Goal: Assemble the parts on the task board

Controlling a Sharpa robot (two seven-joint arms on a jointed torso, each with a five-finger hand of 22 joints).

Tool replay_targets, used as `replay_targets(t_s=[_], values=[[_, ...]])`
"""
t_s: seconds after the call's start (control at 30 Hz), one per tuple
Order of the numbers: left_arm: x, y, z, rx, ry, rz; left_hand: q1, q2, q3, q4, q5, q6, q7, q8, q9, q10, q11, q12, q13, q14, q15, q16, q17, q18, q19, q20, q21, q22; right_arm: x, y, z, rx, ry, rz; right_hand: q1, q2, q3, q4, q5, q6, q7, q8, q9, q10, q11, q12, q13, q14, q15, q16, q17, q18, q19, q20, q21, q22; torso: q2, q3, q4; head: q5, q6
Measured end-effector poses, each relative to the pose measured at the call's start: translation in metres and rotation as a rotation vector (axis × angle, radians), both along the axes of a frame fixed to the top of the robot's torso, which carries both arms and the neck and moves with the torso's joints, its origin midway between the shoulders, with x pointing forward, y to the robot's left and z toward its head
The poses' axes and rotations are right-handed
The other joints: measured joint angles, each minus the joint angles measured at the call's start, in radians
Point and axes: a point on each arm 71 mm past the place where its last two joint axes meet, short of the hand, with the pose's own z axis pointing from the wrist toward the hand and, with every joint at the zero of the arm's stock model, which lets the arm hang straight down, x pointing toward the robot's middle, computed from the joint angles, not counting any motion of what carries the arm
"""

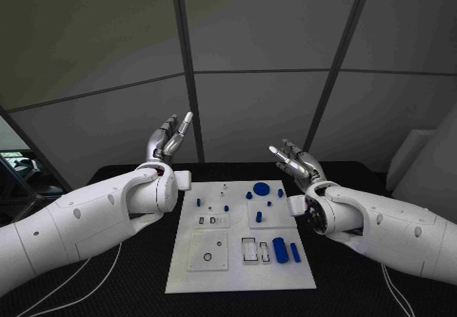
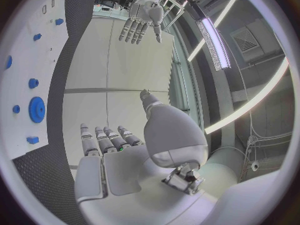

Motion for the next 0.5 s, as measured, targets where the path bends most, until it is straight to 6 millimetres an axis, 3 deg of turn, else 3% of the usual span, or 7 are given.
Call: replay_targets(t_s=[0.03, 0.07, 0.13, 0.27, 0.37, 0.47, 0.5], values=[[0.000, 0.000, 0.000, 0.000, -0.002, -0.004, 0.017, 0.001, -0.001, 0.005, 0.002, 0.001, 0.001, 0.002, 0.000, 0.002, 0.005, 0.000, 0.001, 0.004, 0.004, 0.000, 0.000, 0.068, 0.003, 0.003, 0.002, 0.001, 0.001, 0.001, 0.000, -0.006, 0.002, 0.025, 0.013, 0.001, -0.002, -0.007, 0.000, 0.010, 0.001, 0.004, 0.001, 0.008, 0.007, 0.004, 0.002, 0.013, 0.002, 0.001, 0.002, 0.002, 0.013, 0.001, 0.006, 0.002, 0.000, 0.0000, 0.0000, 0.000, 0.000], [0.000, 0.000, 0.000, 0.000, -0.003, -0.007, 0.022, 0.006, -0.002, 0.006, 0.002, 0.005, -0.001, 0.002, 0.001, 0.007, 0.012, 0.000, 0.001, 0.008, 0.008, 0.002, 0.001, 0.068, 0.005, 0.005, 0.002, 0.001, 0.002, 0.002, 0.000, -0.011, 0.004, 0.043, 0.027, 0.003, -0.002, -0.012, 0.000, 0.024, 0.001, 0.008, 0.003, 0.027, 0.009, 0.009, 0.004, 0.033, 0.004, 0.007, 0.004, 0.017, 0.029, 0.001, 0.012, 0.006, 0.000, -0.0001, 0.0000, 0.000, 0.000], [0.000, -0.001, 0.000, 0.000, -0.004, -0.011, 0.044, 0.001, -0.003, 0.006, 0.002, 0.027, 0.000, 0.006, 0.004, 0.025, 0.030, 0.007, 0.005, 0.018, 0.018, 0.006, 0.003, 0.068, 0.005, 0.005, 0.002, 0.002, 0.003, 0.003, 0.000, -0.020, 0.007, 0.070, 0.055, 0.003, -0.004, -0.027, 0.000, 0.061, 0.002, 0.018, 0.009, 0.075, 0.012, 0.020, 0.010, 0.082, 0.007, 0.019, 0.010, 0.016, 0.067, 0.001, 0.025, 0.013, 0.000, -0.0001, 0.0000, 0.000, 0.000], [0.000, -0.001, 0.000, -0.001, -0.006, -0.019, 0.093, -0.009, -0.009, -0.009, 0.002, 0.137, 0.007, 0.035, 0.019, 0.142, 0.090, 0.034, 0.019, 0.134, 0.037, 0.036, 0.019, 0.067, 0.038, 0.012, 0.023, 0.012, 0.004, 0.005, -0.002, -0.042, 0.016, 0.129, 0.135, -0.007, 0.000, -0.077, -0.010, 0.229, 0.014, 0.062, 0.033, 0.307, 0.011, 0.078, 0.034, 0.300, 0.000, 0.071, 0.030, 0.049, 0.214, 0.003, 0.079, 0.036, 0.000, -0.0001, 0.0000, 0.000, 0.000], [-0.002, 0.012, 0.001, 0.014, -0.017, -0.021, 0.134, -0.018, -0.011, -0.020, 0.002, 0.238, 0.015, 0.057, 0.029, 0.277, 0.102, 0.058, 0.030, 0.354, 0.032, 0.095, 0.044, 0.067, 0.223, 0.010, 0.108, 0.057, 0.015, -0.011, 0.008, -0.179, -0.079, 0.132, 0.188, -0.018, 0.005, -0.115, -0.025, 0.386, 0.026, 0.097, 0.050, 0.482, 0.005, 0.116, 0.044, 0.476, -0.009, 0.106, 0.040, 0.079, 0.329, 0.003, 0.116, 0.048, 0.008, 0.0006, -0.0021, 0.000, -0.003], [-0.003, 0.022, 0.002, 0.026, -0.024, -0.019, 0.174, -0.022, -0.012, -0.038, 0.002, 0.383, 0.026, 0.087, 0.042, 0.498, 0.091, 0.102, 0.044, 0.603, 0.006, 0.162, 0.066, 0.068, 0.475, 0.009, 0.226, 0.111, 0.023, -0.024, 0.023, -0.312, -0.184, 0.131, 0.225, -0.028, 0.015, -0.148, -0.027, 0.542, 0.041, 0.125, 0.060, 0.636, -0.008, 0.137, 0.046, 0.632, -0.022, 0.129, 0.045, 0.094, 0.436, 0.000, 0.148, 0.054, 0.018, 0.0013, -0.0041, 0.000, -0.004], [-0.004, 0.021, 0.003, 0.026, -0.026, -0.026, 0.180, -0.022, -0.013, -0.043, 0.002, 0.422, 0.029, 0.095, 0.045, 0.557, 0.085, 0.115, 0.048, 0.638, -0.001, 0.171, 0.068, 0.068, 0.509, 0.009, 0.242, 0.117, 0.024, -0.023, 0.026, -0.344, -0.209, 0.140, 0.232, -0.029, 0.018, -0.155, -0.027, 0.571, 0.045, 0.128, 0.061, 0.666, -0.011, 0.139, 0.046, 0.662, -0.026, 0.132, 0.045, 0.096, 0.457, -0.001, 0.154, 0.054, 0.022, 0.0017, -0.0046, 0.001, -0.004]])
